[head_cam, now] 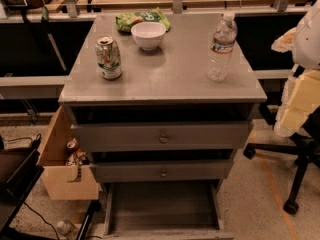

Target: Place 7up can into bottom drawer

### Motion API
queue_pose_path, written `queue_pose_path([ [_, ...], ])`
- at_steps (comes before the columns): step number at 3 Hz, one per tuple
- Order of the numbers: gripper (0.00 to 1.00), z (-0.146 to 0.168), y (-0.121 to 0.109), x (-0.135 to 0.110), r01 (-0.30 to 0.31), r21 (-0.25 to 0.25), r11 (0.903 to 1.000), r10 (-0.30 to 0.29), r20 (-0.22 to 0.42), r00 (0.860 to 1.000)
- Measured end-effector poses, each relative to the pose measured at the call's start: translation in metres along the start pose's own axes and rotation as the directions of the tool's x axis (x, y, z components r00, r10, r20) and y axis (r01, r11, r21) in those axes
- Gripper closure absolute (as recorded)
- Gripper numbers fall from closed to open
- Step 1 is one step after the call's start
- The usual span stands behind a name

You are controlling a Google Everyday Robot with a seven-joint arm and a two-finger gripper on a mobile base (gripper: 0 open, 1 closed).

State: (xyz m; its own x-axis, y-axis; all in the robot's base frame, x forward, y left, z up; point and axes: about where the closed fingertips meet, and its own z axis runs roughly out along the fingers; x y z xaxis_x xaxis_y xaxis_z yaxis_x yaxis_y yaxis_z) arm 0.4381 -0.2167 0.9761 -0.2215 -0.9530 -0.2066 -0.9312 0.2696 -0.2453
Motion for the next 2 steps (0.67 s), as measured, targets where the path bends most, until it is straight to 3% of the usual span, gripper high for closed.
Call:
queue_pose_path([
  [1,0.00,0.000,0.000,0.000,0.000,0.000,1.0000,0.000,0.000,1.000],
  [2,0.00,0.007,-0.010,-0.014,-0.044,0.041,0.9982,0.041,0.064,0.997],
])
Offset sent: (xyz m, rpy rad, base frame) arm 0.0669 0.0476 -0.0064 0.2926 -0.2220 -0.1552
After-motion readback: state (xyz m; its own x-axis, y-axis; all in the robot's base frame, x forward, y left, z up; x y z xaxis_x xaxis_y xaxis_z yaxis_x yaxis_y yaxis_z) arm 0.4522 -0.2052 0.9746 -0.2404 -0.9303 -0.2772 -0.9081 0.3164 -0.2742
